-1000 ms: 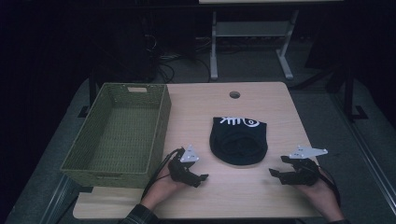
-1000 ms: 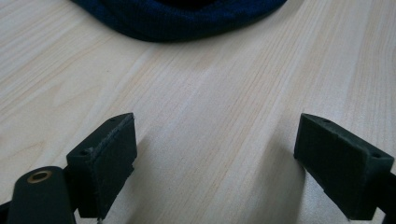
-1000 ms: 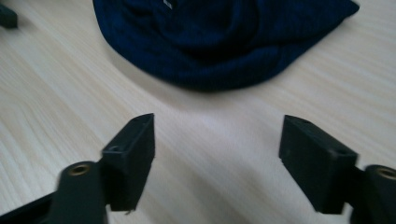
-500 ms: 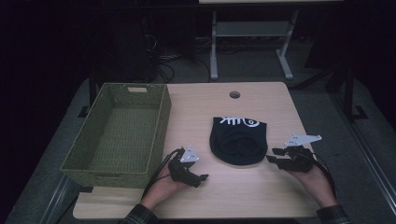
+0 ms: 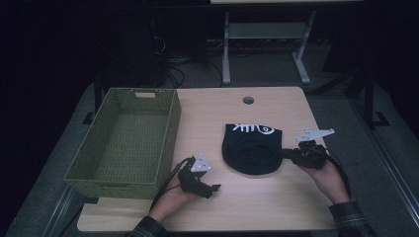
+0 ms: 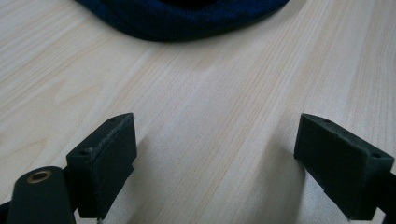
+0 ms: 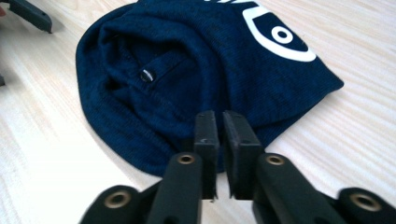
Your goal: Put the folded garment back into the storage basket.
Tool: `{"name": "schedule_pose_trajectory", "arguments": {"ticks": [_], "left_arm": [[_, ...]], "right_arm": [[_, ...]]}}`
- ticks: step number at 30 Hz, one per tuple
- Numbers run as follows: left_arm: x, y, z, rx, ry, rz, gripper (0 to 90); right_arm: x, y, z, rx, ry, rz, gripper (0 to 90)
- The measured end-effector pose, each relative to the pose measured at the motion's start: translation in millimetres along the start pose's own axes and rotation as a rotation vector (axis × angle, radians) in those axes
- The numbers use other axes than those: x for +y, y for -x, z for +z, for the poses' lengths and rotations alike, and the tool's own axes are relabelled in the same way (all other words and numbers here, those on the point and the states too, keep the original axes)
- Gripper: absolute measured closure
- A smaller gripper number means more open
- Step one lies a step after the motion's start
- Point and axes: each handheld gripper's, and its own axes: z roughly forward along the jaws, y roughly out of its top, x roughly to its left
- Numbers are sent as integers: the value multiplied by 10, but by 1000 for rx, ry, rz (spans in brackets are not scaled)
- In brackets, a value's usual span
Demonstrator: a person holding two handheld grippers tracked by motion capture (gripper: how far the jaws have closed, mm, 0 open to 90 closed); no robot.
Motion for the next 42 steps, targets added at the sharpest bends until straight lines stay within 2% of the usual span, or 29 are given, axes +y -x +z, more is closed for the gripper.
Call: {"name": "schedule_pose_trajectory", "arguments": {"ticks": [1,3,6,11,25,37,39,42], "left_arm": [[0,0,0,0,1,-1,121],[0,1,1,0,1,-1,121],[0,-2,0,1,1,2,121],[2,3,0,-1,2,-5,121],[4,5,-1,2,-2,-6,122],[5,9,-3,9,-6,-8,122],[4,15,-1,8,-1,-14,122],[4,10,-2,9,-4,-9,122]], "right_arm": [[36,20,8,6,-12,4,889],[52,28,16,7,-4,8,900],[115,79,66,33,-1,16,900],[196,121,98,46,8,14,900],[581,356,285,26,-22,-16,900],[808,649,606,1,-36,30,900],[824,706,657,-3,-37,44,900],[836,814,763,-6,-68,79,900]]}}
